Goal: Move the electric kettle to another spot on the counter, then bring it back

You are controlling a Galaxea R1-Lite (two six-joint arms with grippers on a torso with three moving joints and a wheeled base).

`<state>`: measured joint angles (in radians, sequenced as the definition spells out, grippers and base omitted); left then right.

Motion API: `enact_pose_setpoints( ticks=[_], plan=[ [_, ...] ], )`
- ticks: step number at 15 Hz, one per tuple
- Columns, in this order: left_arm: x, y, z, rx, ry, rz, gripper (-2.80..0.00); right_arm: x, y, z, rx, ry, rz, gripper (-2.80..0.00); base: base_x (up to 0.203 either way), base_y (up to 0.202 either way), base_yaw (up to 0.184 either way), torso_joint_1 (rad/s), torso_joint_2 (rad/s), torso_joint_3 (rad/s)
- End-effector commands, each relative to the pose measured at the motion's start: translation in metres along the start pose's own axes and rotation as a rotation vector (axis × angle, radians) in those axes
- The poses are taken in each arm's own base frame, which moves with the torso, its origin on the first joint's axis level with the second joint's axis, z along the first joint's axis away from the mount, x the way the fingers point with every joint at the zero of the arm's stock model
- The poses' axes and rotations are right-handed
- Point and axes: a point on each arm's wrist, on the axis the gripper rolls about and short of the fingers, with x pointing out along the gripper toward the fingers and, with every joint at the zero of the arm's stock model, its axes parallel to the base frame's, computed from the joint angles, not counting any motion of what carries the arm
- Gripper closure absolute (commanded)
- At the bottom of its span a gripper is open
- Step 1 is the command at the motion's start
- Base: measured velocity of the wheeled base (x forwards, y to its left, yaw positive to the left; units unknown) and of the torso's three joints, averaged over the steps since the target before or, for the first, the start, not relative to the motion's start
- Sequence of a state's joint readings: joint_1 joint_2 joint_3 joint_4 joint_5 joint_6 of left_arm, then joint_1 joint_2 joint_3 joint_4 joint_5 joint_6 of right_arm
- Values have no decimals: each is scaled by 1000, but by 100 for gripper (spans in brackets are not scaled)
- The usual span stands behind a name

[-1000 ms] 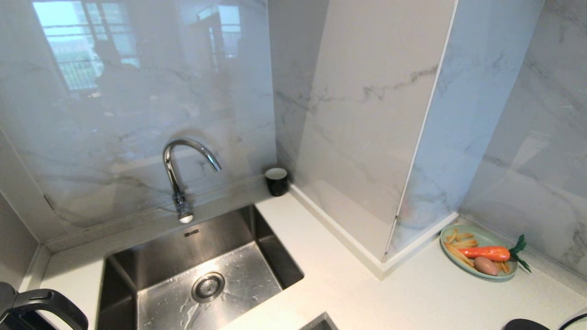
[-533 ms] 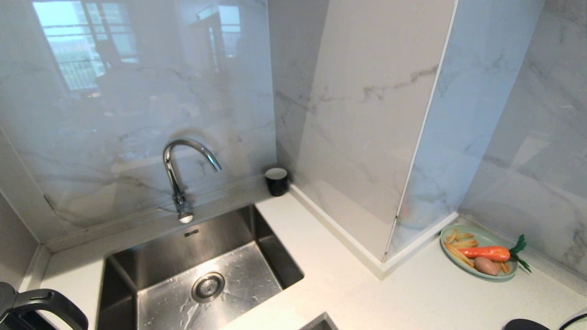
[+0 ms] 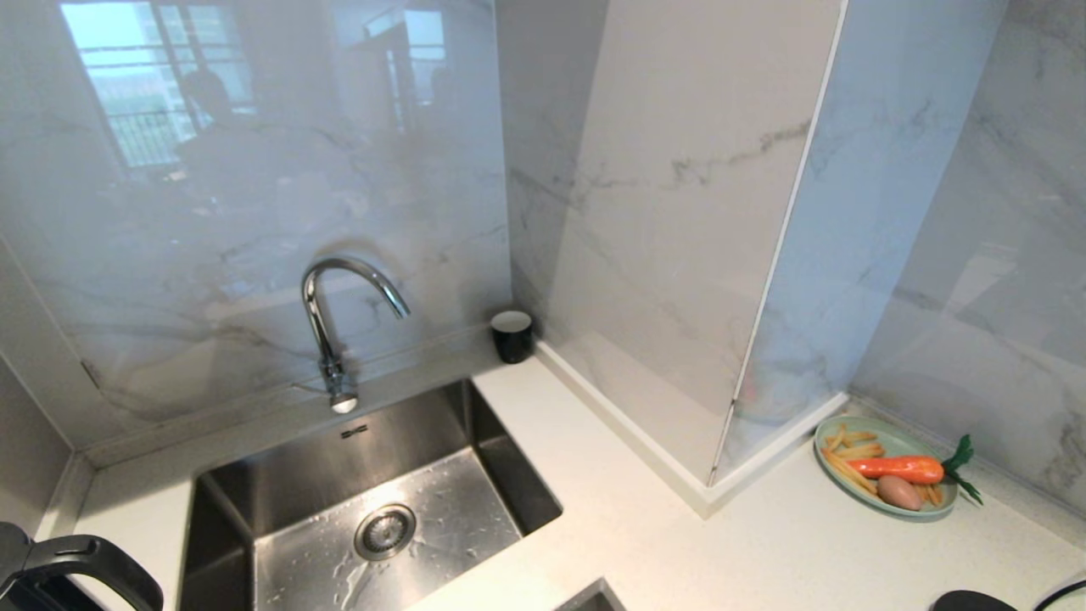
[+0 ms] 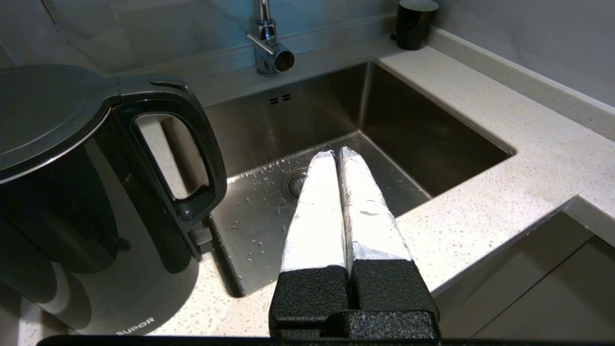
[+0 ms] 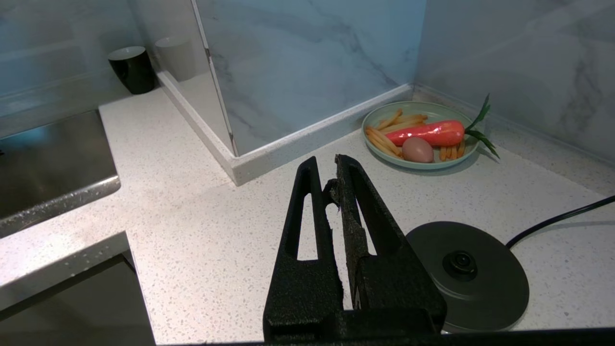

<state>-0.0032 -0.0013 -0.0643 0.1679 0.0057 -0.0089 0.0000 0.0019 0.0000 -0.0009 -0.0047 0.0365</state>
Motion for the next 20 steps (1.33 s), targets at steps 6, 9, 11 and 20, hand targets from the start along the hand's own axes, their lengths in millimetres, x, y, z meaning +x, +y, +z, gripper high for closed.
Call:
enact_pose_setpoints(
  ticks=[6,9,11,20],
  plan=[
    [0,0,0,0,0,1,0,0,0,0,-3,0,0,0,0,0,0,0,0,0],
    [0,0,0,0,0,1,0,0,0,0,-3,0,0,0,0,0,0,0,0,0],
    [0,0,0,0,0,1,0,0,0,0,-3,-1,0,0,0,0,0,0,0,0],
    [0,0,0,0,0,1,0,0,0,0,-4,-1,0,0,0,0,0,0,0,0]
  ],
)
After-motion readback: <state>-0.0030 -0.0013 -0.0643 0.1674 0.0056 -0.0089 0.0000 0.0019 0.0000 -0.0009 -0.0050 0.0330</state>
